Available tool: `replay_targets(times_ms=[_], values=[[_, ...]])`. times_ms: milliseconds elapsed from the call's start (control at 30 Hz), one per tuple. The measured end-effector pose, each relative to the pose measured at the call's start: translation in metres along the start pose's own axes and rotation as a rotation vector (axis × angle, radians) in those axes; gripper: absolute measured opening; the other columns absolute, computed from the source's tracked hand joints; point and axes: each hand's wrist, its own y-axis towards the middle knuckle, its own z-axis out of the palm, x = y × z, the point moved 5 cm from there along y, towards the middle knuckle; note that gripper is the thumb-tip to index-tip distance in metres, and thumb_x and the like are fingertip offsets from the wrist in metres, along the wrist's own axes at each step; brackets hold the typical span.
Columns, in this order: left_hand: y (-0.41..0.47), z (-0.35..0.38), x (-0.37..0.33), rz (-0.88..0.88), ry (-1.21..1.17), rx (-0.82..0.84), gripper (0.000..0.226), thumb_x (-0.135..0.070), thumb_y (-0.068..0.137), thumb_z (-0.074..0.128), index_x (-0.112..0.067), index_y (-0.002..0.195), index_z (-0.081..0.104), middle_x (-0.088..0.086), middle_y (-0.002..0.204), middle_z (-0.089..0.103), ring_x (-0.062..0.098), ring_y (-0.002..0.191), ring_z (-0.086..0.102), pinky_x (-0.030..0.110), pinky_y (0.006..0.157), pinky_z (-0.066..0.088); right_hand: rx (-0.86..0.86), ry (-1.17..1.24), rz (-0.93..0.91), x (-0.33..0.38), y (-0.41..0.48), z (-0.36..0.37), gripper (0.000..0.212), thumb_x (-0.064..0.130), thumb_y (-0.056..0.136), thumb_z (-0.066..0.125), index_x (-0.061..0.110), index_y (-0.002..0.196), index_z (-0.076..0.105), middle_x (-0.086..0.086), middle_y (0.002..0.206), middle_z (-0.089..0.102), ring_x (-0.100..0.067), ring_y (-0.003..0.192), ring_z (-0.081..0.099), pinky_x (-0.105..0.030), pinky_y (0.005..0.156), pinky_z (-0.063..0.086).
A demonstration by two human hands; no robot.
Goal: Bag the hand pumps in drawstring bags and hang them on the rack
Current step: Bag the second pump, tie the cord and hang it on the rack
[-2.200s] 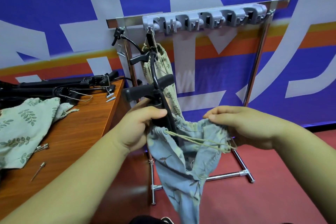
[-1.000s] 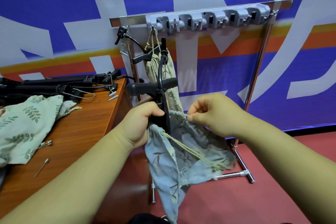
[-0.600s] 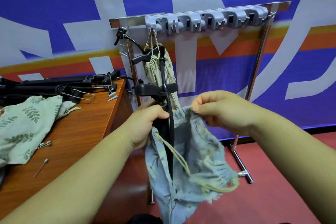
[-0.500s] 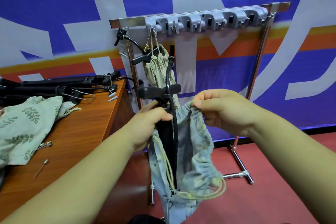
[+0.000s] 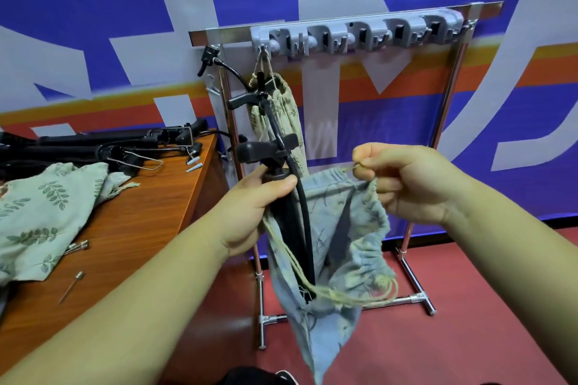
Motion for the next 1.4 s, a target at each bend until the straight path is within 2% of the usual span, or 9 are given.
replay_targets(times_ms=[133,267,367,533,700,933,1100,1267,1400], values=[[0.005,0.001,0.006,-0.015,0.043,-0.050,0.040,-0.030,0.080,0.071,-0.019,0.118,0.065,0.003,0.113,0.076,0.020,0.115,0.068,0.043,0.110,0.045,-0.072,-0.469,-0.021,-0.002,-0.007,-0.005,0.036,-0.006,0.091,0.046,0.015,0.075,0.072,-0.009,0.068,0.056,-0.013,0.049,0.029,-0.024,0.048,0.023],[0.009,0.002,0.013,-0.049,0.018,-0.130,0.031,-0.031,0.088,0.073,-0.019,0.115,0.063,0.010,0.111,0.076,0.029,0.113,0.069,0.052,0.109,0.046,0.060,-0.829,-0.050,-0.008,-0.013,0.022,0.018,0.000,0.090,0.064,0.013,0.087,0.075,-0.007,0.073,0.067,-0.016,0.059,0.046,-0.022,0.055,0.036],[0.009,0.003,0.015,-0.046,-0.013,-0.162,0.024,-0.026,0.094,0.069,-0.019,0.115,0.061,0.014,0.112,0.075,0.032,0.111,0.069,0.053,0.105,0.049,0.104,-0.970,-0.057,-0.017,-0.014,0.044,0.002,0.014,0.087,0.074,0.014,0.088,0.075,0.009,0.063,0.065,-0.002,0.051,0.050,-0.015,0.054,0.040],[0.007,0.000,0.011,-0.016,-0.009,-0.186,0.050,-0.039,0.075,0.076,-0.021,0.120,0.061,0.011,0.117,0.074,0.032,0.115,0.067,0.057,0.107,0.046,-0.002,-1.179,-0.085,-0.031,-0.003,0.050,0.026,0.041,0.071,0.086,0.023,0.085,0.072,0.012,0.063,0.059,-0.002,0.057,0.051,-0.026,0.065,0.048],[0.007,-0.001,0.012,-0.019,-0.034,-0.180,0.026,-0.026,0.092,0.070,-0.018,0.116,0.063,0.011,0.108,0.075,0.032,0.110,0.069,0.056,0.106,0.047,-0.041,-1.400,-0.136,-0.034,0.003,0.050,0.018,0.039,0.075,0.081,0.025,0.077,0.071,0.014,0.058,0.060,0.000,0.055,0.053,-0.021,0.057,0.042],[-0.002,0.008,0.004,0.063,0.179,-0.046,0.009,-0.014,0.090,0.070,-0.010,0.098,0.068,0.003,0.096,0.073,0.014,0.092,0.068,0.032,0.089,0.048,0.008,-0.873,-0.155,0.005,-0.005,0.050,0.008,0.011,0.084,0.075,0.006,0.081,0.071,-0.003,0.073,0.067,-0.009,0.068,0.057,-0.023,0.069,0.046],[-0.009,0.023,0.004,0.041,0.553,0.176,0.016,-0.018,0.092,0.067,-0.029,0.102,0.061,-0.014,0.086,0.067,-0.014,0.072,0.060,0.007,0.066,0.045,0.037,-0.849,-0.188,0.015,-0.008,0.048,0.010,0.006,0.086,0.074,0.008,0.077,0.069,0.003,0.067,0.065,-0.004,0.064,0.056,-0.015,0.067,0.044],[-0.013,0.023,0.003,-0.064,0.421,0.154,0.023,0.000,0.097,0.054,-0.014,0.106,0.070,-0.009,0.084,0.073,-0.001,0.077,0.067,0.013,0.071,0.050,0.023,-0.741,-0.184,0.018,-0.013,0.041,0.013,0.004,0.086,0.073,0.011,0.075,0.070,0.002,0.062,0.060,-0.004,0.053,0.046,-0.013,0.053,0.037],[-0.011,0.017,0.005,-0.088,0.195,0.042,0.029,-0.018,0.095,0.050,-0.019,0.103,0.078,0.006,0.106,0.075,0.019,0.100,0.068,0.055,0.109,0.043,0.011,-0.680,-0.171,0.021,-0.016,0.039,0.015,0.003,0.087,0.070,0.011,0.075,0.068,0.004,0.059,0.057,-0.005,0.050,0.042,-0.015,0.050,0.034]])
